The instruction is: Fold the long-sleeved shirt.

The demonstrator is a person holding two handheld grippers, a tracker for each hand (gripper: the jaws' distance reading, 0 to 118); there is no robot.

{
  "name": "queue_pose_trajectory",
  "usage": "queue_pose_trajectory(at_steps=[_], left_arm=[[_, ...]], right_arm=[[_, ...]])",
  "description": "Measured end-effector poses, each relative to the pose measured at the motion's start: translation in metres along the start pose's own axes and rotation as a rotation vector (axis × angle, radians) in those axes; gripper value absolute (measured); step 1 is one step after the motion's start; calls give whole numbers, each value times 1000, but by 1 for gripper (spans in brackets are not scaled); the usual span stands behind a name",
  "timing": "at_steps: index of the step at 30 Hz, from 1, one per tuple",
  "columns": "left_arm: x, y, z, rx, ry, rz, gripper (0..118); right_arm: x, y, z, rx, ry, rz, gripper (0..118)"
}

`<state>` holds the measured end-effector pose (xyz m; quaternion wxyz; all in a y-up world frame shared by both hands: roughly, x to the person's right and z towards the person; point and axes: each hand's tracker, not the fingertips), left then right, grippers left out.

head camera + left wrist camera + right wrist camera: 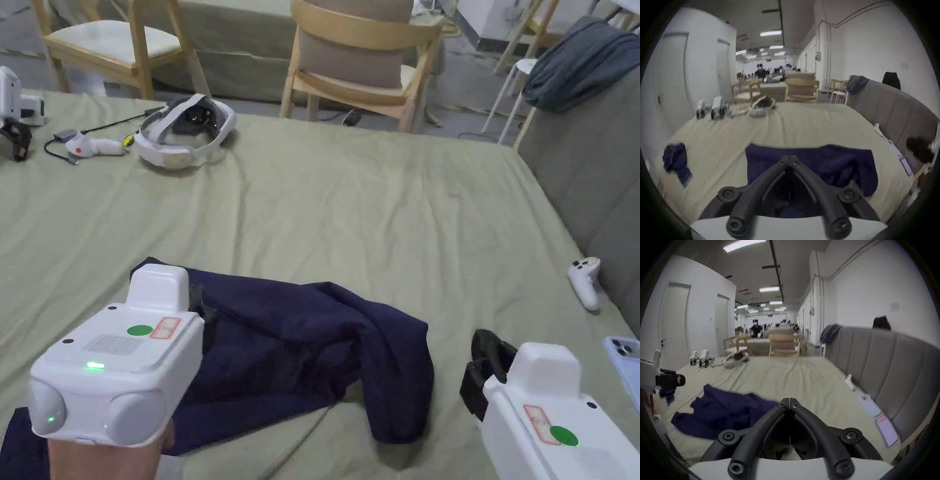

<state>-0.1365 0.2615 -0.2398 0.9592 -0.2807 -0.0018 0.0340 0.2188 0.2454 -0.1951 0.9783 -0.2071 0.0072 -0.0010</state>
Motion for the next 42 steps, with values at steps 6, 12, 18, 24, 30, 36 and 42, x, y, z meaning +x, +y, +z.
queue_pose_trajectory(at_steps=[6,12,18,24,30,36,42], left_arm=[[-20,-33,-9,-57,37,45,4],[-31,-47,-21,-100,43,61,4],[-60,-50,-51,-112,61,110,54],[-109,7,-134,-128,13,244,108],[-125,39,-259,-417,82,125,111],[-129,38,-257,-420,-39,66,13],[-129,73,-192,-225,-91,125,12]], right_arm=[[-19,-67,-19,-287,92,61,116],[-48,-96,-60,-335,79,120,106],[-29,-88,-74,-347,155,-128,5],[-10,-67,-69,-268,95,-98,5],[3,-49,-83,-254,74,-96,5],[12,-43,-89,-262,83,-103,5],[8,-7,-69,-165,158,-147,5]])
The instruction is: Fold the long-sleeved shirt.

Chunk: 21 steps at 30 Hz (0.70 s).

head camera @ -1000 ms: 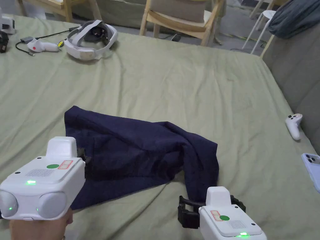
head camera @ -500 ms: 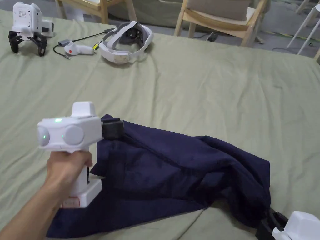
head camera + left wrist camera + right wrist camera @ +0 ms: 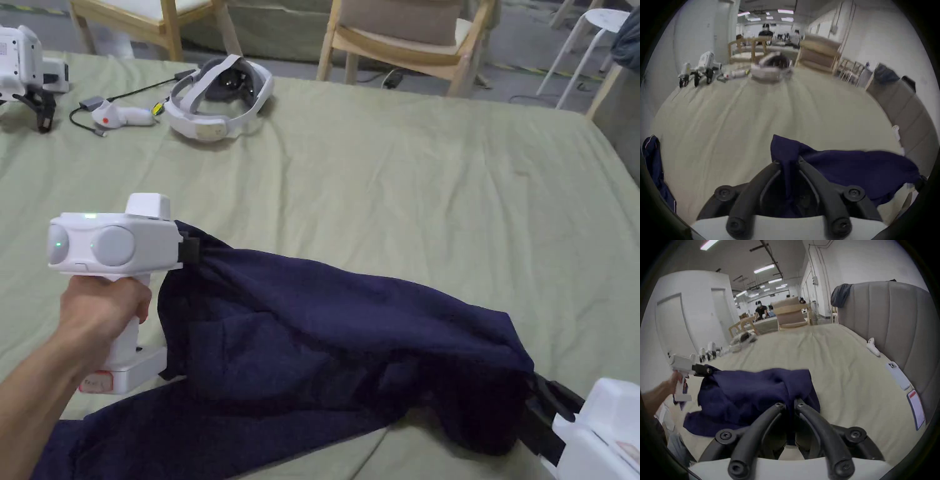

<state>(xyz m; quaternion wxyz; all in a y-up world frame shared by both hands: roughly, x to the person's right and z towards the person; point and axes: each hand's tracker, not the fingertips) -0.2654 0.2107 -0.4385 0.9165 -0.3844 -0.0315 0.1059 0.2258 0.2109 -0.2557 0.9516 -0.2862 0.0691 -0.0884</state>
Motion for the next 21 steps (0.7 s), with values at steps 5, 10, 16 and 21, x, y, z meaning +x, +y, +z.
queue_pose_trajectory(at_steps=[5,10,16,21], left_arm=[[27,36,103,230,-96,-57,12],[50,92,203,434,-95,-107,12],[71,158,312,666,-59,-124,12],[89,218,383,798,-44,-111,12]], right_arm=[[-9,64,32,142,37,38,5],[-14,157,69,275,57,67,5],[-30,268,135,402,89,108,5],[-55,356,179,502,132,134,5]])
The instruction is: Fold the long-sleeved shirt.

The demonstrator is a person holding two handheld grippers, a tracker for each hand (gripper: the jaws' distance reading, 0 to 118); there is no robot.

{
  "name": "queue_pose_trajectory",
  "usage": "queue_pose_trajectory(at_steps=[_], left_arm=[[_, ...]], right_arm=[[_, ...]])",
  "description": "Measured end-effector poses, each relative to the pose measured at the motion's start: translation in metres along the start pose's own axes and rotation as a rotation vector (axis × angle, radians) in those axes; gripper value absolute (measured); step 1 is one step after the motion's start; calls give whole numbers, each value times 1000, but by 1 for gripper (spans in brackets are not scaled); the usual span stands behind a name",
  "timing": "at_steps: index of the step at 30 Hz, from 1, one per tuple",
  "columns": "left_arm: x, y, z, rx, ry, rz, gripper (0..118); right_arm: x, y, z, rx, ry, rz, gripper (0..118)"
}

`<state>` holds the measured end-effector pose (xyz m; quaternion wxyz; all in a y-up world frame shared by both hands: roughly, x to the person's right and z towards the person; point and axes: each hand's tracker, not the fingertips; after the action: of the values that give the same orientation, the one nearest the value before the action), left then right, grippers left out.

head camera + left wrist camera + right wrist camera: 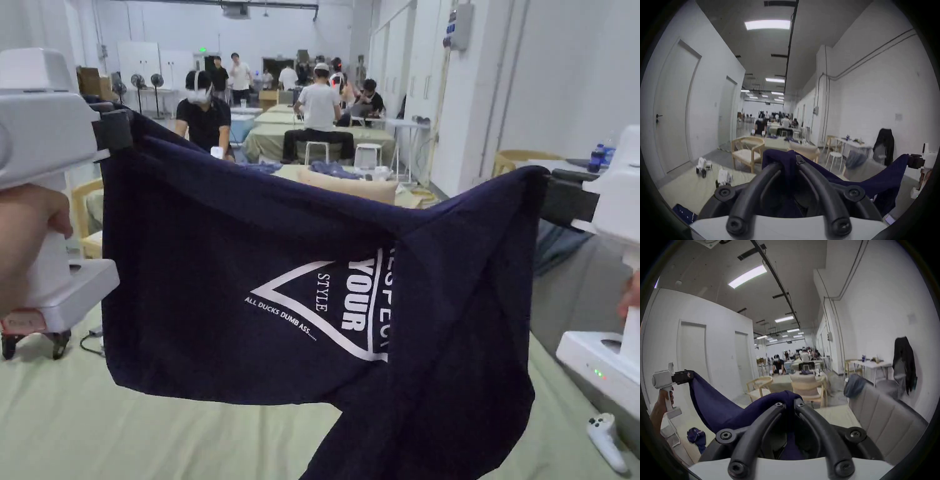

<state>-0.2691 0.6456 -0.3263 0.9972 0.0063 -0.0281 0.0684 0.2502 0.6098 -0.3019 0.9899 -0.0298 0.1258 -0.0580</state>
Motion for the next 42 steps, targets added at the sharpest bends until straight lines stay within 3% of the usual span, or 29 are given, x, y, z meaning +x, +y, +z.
queue_pose_trajectory(at_steps=[12,16,20,24,27,34,37,39,40,41,42], left_arm=[[14,148,-75,114,119,-47,12],[12,175,-109,125,132,-7,12],[10,197,-147,139,151,41,12],[17,215,-183,155,155,-25,12],[18,225,-203,147,144,-44,12],[24,187,-222,166,195,-138,12],[20,150,-224,122,196,-140,12],[18,122,-220,80,191,-136,12],[17,105,-215,70,188,-130,12],[18,90,-212,35,190,-157,12],[18,72,-203,9,181,-198,12]], right_arm=[[-15,176,-75,106,-49,30,5],[-18,211,-113,128,-111,115,5],[-18,237,-158,164,-135,121,5],[-14,256,-201,191,-178,177,5],[-4,267,-226,222,-180,131,5],[1,233,-250,250,-197,116,5],[7,195,-256,190,-209,135,5],[13,165,-257,156,-205,107,5],[7,193,-255,132,-211,119,5],[14,169,-251,116,-269,101,5],[14,164,-248,86,-258,127,5]])
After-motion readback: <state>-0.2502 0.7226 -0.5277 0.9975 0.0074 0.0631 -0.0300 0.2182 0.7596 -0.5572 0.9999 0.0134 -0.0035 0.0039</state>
